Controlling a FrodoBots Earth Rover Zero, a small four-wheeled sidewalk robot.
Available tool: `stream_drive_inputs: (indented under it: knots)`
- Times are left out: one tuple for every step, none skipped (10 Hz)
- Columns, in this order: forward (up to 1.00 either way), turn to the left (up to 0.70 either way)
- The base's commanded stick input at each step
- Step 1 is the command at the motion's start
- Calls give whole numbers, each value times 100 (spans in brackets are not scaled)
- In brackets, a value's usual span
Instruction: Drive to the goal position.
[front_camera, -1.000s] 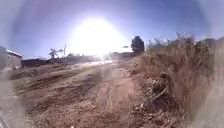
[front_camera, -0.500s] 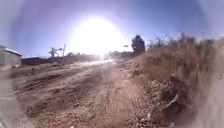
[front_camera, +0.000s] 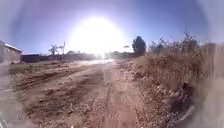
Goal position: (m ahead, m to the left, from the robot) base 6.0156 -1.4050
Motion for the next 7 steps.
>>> stream_drive_inputs:
  knots:
    - [50,0]
    - [50,0]
    - [50,0]
    - [50,0]
    - [50,0]
    - [50,0]
    - [50,0]
